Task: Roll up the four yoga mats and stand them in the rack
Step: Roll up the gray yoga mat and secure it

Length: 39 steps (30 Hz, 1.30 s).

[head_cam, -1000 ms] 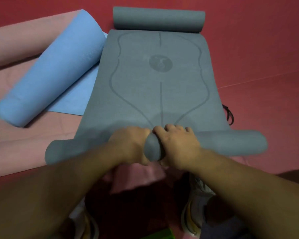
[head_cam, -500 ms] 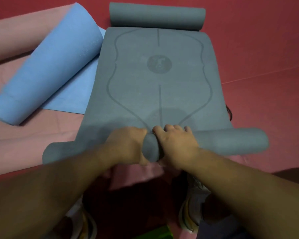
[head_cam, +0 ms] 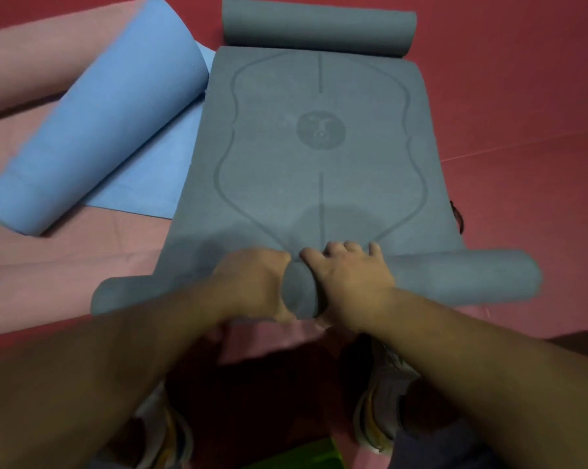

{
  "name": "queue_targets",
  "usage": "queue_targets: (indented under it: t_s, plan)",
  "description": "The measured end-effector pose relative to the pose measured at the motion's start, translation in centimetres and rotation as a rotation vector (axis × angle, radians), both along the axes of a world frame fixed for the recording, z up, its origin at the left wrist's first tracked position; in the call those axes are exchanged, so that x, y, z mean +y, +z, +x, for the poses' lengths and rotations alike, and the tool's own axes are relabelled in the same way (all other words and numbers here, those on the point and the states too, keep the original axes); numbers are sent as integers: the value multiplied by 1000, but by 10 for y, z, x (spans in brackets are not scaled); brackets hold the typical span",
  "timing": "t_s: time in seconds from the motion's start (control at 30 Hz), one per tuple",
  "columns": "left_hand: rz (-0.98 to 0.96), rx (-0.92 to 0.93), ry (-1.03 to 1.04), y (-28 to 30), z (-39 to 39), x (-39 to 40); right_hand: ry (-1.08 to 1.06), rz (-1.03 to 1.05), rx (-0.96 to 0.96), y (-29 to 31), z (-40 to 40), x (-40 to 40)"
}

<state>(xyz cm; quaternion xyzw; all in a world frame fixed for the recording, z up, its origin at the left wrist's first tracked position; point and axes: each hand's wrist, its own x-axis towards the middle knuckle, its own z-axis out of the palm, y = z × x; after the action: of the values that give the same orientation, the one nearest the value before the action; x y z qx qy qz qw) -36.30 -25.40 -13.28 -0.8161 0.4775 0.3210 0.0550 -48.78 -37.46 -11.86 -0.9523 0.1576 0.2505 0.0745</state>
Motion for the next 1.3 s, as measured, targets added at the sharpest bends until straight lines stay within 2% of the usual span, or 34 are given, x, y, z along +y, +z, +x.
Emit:
queue_targets:
  t_s: [0.07, 0.17, 0.27, 0.37, 0.43, 0.53, 0.6, 0.67, 0.73, 0.83, 0.9, 1.0, 1.13, 1.23, 1.3]
  plan:
    - [51, 87, -9, 9, 12, -8, 7, -20, -24, 2, 2, -2]
    - [66, 101, -18, 14, 7, -10, -32, 40, 32, 6, 8, -9]
    - [-32, -50, -92, 11, -5, -6, -49, 126, 123, 12, 14, -22]
    - [-55, -180, -156, -1, -16, 3, -84, 169, 114, 11, 12, -21]
    - [-40, -122, -106, -8, -17, 6, -55, 129, 81, 3, 5, -9]
    - [62, 86, -54, -3, 4, 0, 20, 49, 83, -4, 0, 3]
    - [129, 213, -87, 6, 14, -5, 27, 59, 106, -2, 1, 2]
    - [162, 257, -80, 9, 13, -5, 10, 111, 122, 1, 4, -1]
    - [130, 197, -55, 9, 5, -2, -24, 162, 142, 3, 9, -7]
    - [-13, -41, -120, 4, -10, 5, -53, 204, 158, 7, 14, -17]
    - [-42, -73, -112, -1, -15, 9, -34, 205, 158, 6, 11, -13]
    - [36, 44, -62, 0, 0, 7, 19, 124, 71, 3, 4, 2]
    - [164, 340, 23, 8, 24, 0, 67, 39, 28, 5, 4, 12]
    - [108, 253, 5, 6, 5, 1, 19, 103, 109, 4, 4, 4]
    - [15, 59, -69, 3, -8, 4, -39, 172, 128, 7, 6, -10]
